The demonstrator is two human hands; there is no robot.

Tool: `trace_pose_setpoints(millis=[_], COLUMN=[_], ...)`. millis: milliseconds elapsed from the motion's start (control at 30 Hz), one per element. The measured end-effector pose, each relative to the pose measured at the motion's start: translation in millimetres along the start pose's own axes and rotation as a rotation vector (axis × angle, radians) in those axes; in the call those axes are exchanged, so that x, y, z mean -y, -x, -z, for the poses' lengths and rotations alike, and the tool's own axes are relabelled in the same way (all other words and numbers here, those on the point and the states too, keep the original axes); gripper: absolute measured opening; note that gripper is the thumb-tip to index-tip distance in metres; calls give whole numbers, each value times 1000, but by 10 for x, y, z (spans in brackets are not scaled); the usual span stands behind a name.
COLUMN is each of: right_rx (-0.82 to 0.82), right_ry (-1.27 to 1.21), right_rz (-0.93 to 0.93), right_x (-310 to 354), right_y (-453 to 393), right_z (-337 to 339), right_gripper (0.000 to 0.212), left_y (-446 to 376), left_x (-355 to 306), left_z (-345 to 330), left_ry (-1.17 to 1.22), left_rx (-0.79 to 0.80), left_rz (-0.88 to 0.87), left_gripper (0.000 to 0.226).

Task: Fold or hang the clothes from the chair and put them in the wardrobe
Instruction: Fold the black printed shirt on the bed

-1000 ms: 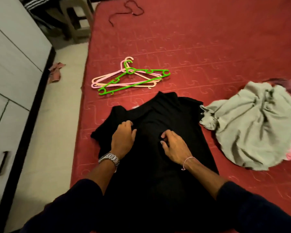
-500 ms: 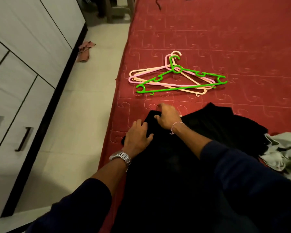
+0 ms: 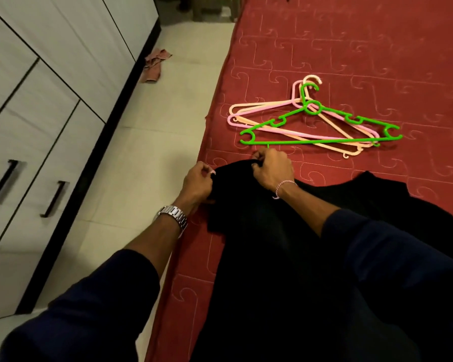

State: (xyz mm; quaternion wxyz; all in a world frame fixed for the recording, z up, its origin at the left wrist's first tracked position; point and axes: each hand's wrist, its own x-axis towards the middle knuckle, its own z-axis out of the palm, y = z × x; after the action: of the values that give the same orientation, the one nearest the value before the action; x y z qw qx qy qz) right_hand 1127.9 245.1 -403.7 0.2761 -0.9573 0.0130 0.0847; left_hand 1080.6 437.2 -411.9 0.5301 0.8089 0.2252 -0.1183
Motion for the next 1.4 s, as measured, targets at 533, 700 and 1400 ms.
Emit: trace_pose_setpoints(millis=[533, 700, 1400], right_rx=[-13, 111, 161], right_ry=[140, 276, 134], right_rz=[191, 377, 566], right_x=[-57, -132, -54], right_y=[256, 652, 3644], right_z=[-209, -405, -768], right_gripper=[52, 73, 51], left_y=[156, 186, 2295], left_x=[173, 256, 1112], left_z=[29, -67, 157], left_ry=[-84, -218, -278], left_rx=[-151, -343, 80], left_rz=[-129, -81, 45], left_gripper=[8, 20, 34])
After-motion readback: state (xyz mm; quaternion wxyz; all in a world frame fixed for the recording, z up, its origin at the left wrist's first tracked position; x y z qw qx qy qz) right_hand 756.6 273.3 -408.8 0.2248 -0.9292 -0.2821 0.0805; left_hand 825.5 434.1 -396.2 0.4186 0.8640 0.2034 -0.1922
